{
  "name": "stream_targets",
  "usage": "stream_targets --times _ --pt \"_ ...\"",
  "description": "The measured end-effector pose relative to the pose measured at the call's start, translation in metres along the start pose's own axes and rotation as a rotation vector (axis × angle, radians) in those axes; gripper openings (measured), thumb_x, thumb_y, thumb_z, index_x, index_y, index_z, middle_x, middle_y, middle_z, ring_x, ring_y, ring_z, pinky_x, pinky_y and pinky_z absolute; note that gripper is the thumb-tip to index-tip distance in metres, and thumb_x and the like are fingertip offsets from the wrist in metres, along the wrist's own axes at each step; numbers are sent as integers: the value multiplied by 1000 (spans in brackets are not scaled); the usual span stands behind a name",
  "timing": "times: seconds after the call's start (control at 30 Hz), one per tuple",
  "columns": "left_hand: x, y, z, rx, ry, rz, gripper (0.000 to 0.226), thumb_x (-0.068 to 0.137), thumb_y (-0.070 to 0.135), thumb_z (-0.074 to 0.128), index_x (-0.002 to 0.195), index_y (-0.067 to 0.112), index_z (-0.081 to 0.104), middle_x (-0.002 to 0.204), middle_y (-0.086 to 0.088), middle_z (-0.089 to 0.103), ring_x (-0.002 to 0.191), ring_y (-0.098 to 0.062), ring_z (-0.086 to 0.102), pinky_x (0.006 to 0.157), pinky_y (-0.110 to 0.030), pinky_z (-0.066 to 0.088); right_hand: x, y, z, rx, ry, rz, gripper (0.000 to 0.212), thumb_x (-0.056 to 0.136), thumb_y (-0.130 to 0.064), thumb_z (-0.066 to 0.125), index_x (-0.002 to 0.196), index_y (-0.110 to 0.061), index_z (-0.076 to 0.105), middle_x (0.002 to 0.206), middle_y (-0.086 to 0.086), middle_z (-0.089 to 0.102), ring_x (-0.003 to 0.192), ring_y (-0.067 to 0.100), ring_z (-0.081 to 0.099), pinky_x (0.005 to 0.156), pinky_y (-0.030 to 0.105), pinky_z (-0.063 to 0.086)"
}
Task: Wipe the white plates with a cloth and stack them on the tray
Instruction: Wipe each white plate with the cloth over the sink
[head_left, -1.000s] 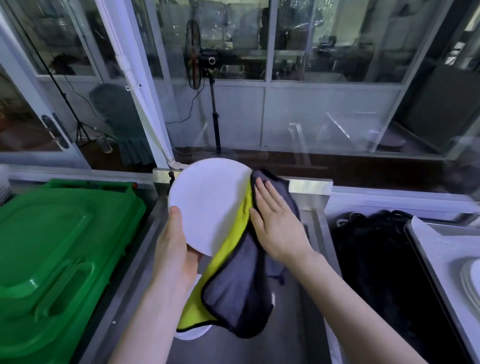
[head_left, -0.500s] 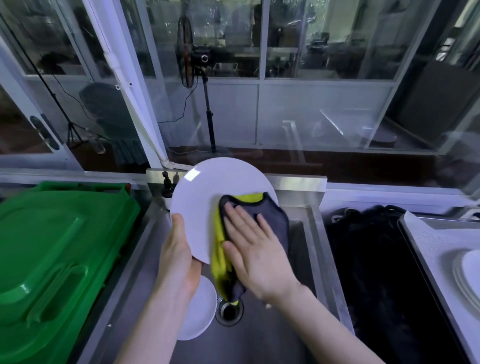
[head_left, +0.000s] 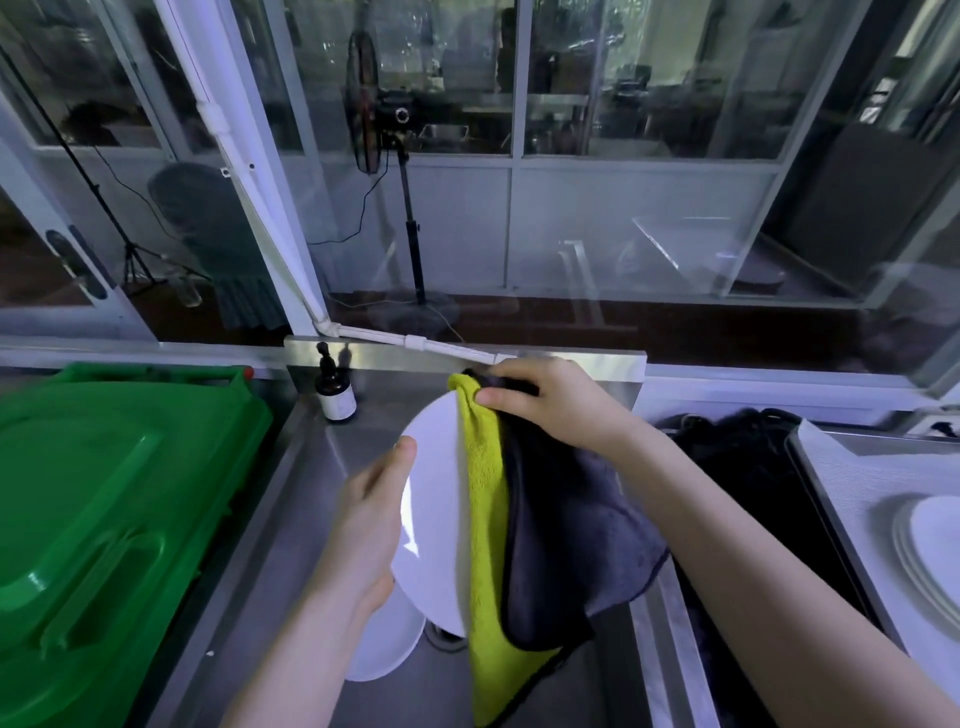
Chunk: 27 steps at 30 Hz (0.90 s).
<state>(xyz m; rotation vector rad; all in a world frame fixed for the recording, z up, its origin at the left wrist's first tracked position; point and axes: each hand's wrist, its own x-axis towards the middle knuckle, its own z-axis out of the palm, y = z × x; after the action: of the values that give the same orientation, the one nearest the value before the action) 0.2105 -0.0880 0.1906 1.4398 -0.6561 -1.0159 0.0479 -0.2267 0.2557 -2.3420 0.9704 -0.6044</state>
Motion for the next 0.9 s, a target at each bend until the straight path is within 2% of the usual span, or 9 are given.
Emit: stream_targets --times 0.07,0.17,0.27,0.33,0.4,0.5,0.63,0.73,0.9 --pt "3 -3 -6 -53 83 -20 34 97 51 58 72 30 69 72 20 67 70 -3 62 65 -25 41 -11 13 -1 231 2 35 6 89 -27 70 95 -29 68 90 -16 66 91 5 58 85 19 43" --pt "10 -5 -14 -157 185 -42 27 96 53 60 86 29 69 83 23 73 85 -6 67 70 -28 49 -38 25 15 779 69 172 30 89 -4 67 115 -19 65 103 -9 72 96 6 64 86 18 48" --pt "14 -3 -13 -195 209 -51 30 100 49 55 92 25 70 82 17 78 72 -3 74 60 -26 53 -61 24 39 1154 134 342 58 74 -3 78 126 -20 60 115 7 72 104 24 69 82 31 57" --pt "13 -5 -13 -146 204 -39 29 101 48 54 88 28 70 77 20 76 69 0 73 54 -23 52 -68 20 45 1156 137 386 64 64 -8 88 122 -19 61 112 8 73 102 27 71 79 36 58" --pt "9 -7 -13 -83 164 -18 33 101 51 52 81 37 75 78 21 76 74 -2 72 62 -25 52 -66 19 42 1070 165 406 63 57 -12 92 114 -12 66 104 7 76 95 25 73 73 31 59" --pt "4 -6 -16 -15 92 -13 36 100 56 51 75 48 75 83 17 77 84 -15 70 75 -36 51 -50 18 23 966 117 402 46 69 -13 84 111 -2 67 98 5 77 88 19 74 69 24 57" --pt "10 8 -20 98 0 40 37 76 68 55 81 39 76 89 7 78 88 -19 69 81 -41 52 -24 2 -16 527 -136 207 19 74 -30 85 88 -30 72 83 -21 74 77 -7 67 67 9 48" --pt "15 18 -18 141 -48 110 43 77 66 55 87 30 75 88 11 76 83 -12 67 77 -35 49 -10 -11 -22 339 -210 98 25 75 -34 84 68 -49 66 62 -31 62 60 -13 56 58 4 38" --pt "18 21 -17 16 109 131 45 70 69 60 80 28 73 78 13 74 68 -8 67 62 -31 53 -27 6 -1 895 -4 200 24 68 -26 85 89 -20 76 94 -2 77 85 10 71 72 21 54"
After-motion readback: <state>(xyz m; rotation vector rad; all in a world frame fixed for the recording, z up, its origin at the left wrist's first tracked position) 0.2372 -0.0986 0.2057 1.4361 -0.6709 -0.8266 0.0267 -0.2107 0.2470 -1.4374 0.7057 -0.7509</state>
